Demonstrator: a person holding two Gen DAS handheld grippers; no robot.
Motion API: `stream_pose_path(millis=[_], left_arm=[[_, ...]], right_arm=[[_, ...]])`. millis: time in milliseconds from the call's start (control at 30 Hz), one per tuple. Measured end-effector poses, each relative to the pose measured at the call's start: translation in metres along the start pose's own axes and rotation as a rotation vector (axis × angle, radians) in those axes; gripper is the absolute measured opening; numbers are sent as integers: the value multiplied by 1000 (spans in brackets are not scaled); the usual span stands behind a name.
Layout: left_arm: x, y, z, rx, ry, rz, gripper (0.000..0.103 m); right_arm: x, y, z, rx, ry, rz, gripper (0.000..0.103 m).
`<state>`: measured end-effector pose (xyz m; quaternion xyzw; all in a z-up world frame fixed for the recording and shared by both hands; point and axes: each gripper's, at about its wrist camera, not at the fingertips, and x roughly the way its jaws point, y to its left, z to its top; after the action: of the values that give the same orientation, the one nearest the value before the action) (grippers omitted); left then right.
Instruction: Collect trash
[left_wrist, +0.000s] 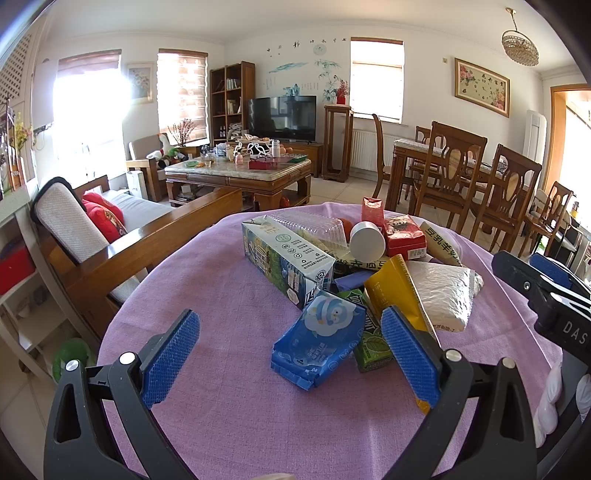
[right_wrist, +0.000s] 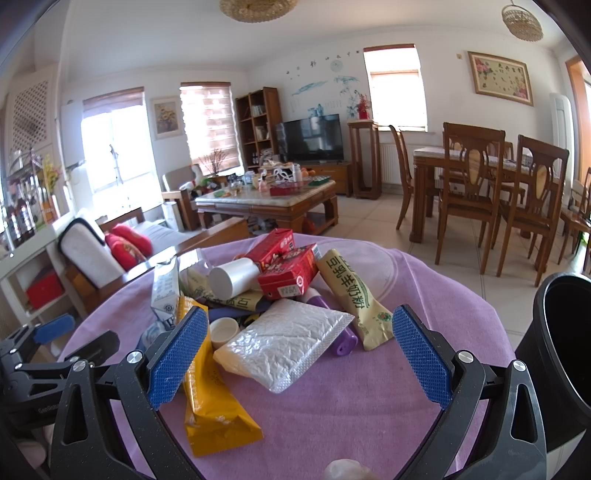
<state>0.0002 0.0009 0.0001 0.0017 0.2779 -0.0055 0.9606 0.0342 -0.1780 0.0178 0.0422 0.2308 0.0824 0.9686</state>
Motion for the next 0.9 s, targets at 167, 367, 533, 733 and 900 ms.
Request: stream_pose_path(millis=[167, 367, 533, 733, 900], left_arm=[[0, 0, 0, -1, 0, 0, 98], [0, 0, 0, -1, 0, 0, 98], [0, 0, 0, -1, 2, 0, 98], [3, 6, -1, -2, 8, -1, 98], [3, 2, -4, -2, 11, 1, 98]], right_arm=[[0, 0, 0, 1, 0, 0, 99], [0, 0, 0, 3, 0, 1, 99], [0, -1, 0, 5, 1, 3, 99], [0, -1, 1, 17, 8, 11, 99], [7, -5, 0, 34, 18, 20, 99]])
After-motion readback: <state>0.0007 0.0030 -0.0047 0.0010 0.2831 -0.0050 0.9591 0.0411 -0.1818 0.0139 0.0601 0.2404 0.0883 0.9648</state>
